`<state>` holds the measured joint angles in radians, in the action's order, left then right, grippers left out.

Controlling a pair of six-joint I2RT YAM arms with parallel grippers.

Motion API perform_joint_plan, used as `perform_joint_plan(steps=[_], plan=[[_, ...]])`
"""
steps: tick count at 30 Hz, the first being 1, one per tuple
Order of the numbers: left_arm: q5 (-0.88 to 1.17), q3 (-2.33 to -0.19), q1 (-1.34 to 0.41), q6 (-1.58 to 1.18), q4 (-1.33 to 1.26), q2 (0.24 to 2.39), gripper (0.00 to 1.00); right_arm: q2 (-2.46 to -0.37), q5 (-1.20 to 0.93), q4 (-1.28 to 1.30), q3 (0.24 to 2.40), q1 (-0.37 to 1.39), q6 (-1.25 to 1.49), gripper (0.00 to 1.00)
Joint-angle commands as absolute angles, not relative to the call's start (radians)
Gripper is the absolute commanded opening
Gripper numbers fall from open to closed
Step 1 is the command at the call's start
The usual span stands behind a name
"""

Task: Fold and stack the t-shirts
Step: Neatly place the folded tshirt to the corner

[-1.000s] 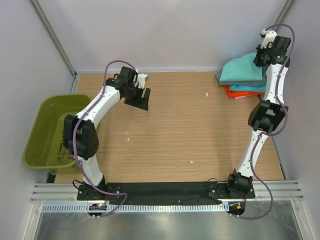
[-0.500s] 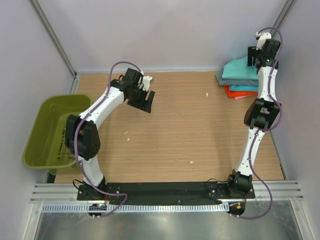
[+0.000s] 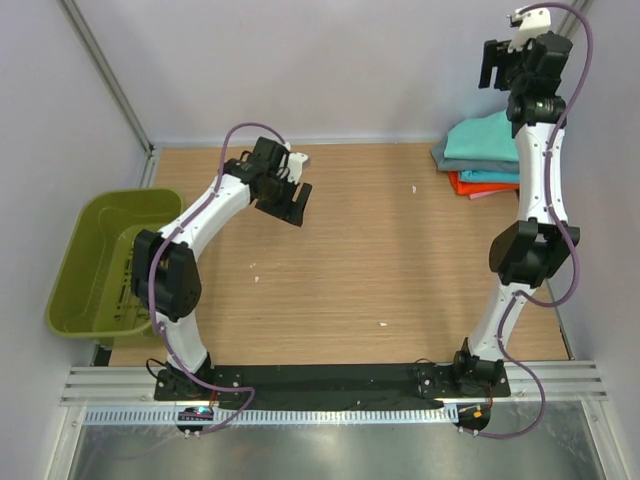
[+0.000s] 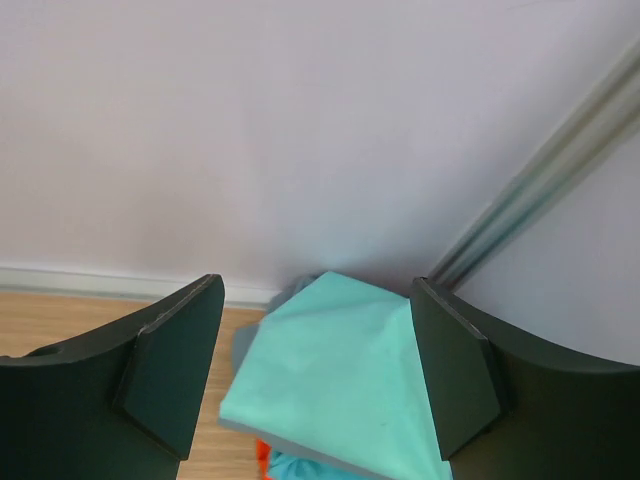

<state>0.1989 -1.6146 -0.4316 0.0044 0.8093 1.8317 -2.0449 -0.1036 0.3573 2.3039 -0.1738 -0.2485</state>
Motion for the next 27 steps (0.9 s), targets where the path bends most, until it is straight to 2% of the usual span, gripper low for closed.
perform_joint_plan(steps=[1,6,11,15,23,27], plan=[[0.178,-1.603,-0.431,0.017,0.802,1.763,0.73,-2.111,-0.184,0.416,2.230,-0.152,-0.162,0.81],[0.155,-1.565,-0.431,0.023,0.790,1.730,0.74,-2.184,-0.233,0.459,2.243,-0.089,-0.222,0.78],[0.135,-1.552,-0.431,0.028,0.793,1.723,0.74,-2.279,-0.333,0.437,2.296,-0.084,-0.100,0.77],[0.123,-1.551,-0.433,0.026,0.788,1.726,0.75,-2.342,-0.313,0.484,2.353,-0.068,-0.091,0.77],[0.095,-1.554,-0.431,0.011,0.778,1.739,0.75,-2.402,-0.236,0.486,2.326,-0.022,-0.115,0.79],[0.084,-1.559,-0.431,0.005,0.772,1.743,0.75,-2.405,-0.112,0.492,2.295,0.027,-0.181,0.80]])
